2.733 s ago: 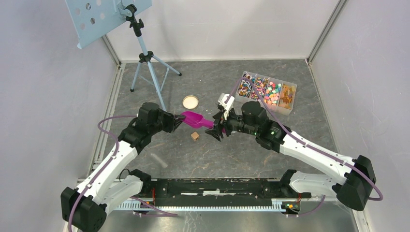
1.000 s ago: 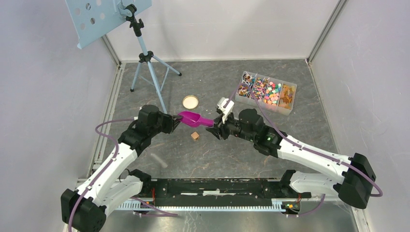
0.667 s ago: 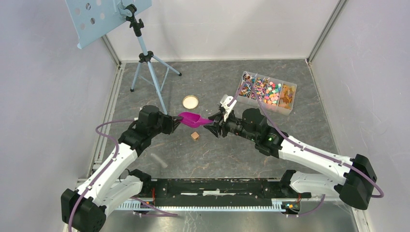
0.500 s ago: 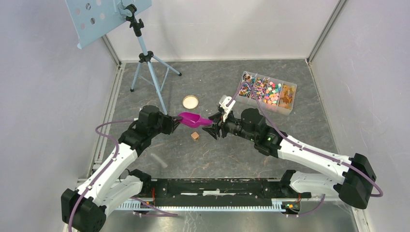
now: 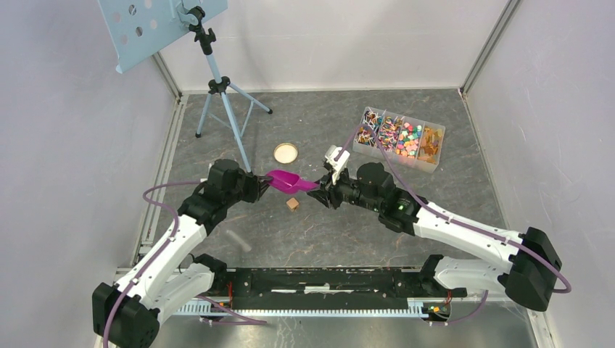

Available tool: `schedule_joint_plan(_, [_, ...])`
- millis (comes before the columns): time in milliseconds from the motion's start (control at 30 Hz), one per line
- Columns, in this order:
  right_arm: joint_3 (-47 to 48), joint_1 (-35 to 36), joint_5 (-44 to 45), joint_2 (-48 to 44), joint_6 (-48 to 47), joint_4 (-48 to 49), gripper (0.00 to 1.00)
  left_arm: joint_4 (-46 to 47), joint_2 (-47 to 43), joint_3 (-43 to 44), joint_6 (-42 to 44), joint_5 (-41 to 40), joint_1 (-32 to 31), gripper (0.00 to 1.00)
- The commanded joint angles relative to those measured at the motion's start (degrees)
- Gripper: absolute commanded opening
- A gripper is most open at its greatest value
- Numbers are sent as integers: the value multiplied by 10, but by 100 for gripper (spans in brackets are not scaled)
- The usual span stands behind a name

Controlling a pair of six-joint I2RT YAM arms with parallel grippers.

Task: Pack the candies
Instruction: Adjust the spatula.

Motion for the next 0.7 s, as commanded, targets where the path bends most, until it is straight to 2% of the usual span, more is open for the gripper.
schedule_joint_plan(0, [-4, 3, -1, -19, 10, 57, 0, 37, -10, -5, -31, 21, -3, 20])
schedule_joint_plan(33, [-3, 4, 5, -24, 9, 53, 0, 41, -13, -8, -30, 18, -3, 34])
schedule_joint_plan(100, [3, 2, 22, -37, 7, 35, 0, 47, -18, -11, -21, 11, -3, 54])
schedule_joint_plan(200, [34, -4, 64, -49, -11, -26, 0, 47, -23, 0, 19, -9, -3, 74])
schedule_joint_plan(300, [88, -21, 131, -50, -15, -124, 0, 58, -19, 16, 79, -16, -3, 87])
schedule_joint_plan(333, [112, -31, 145, -47, -13, -155, 0, 57, -16, 23, 102, -18, -3, 97])
schedule_joint_plan(367, [132, -46, 154, -43, -12, -193, 0, 58, -12, 29, 122, -18, -3, 100])
schedule_joint_plan(533, [212, -123, 208, -32, -33, -308, 0, 78, 21, 74, 298, 7, -3, 100])
schedule_joint_plan(667, [250, -196, 244, -16, -49, -376, 0, 47, 61, 131, 448, 83, -3, 100])
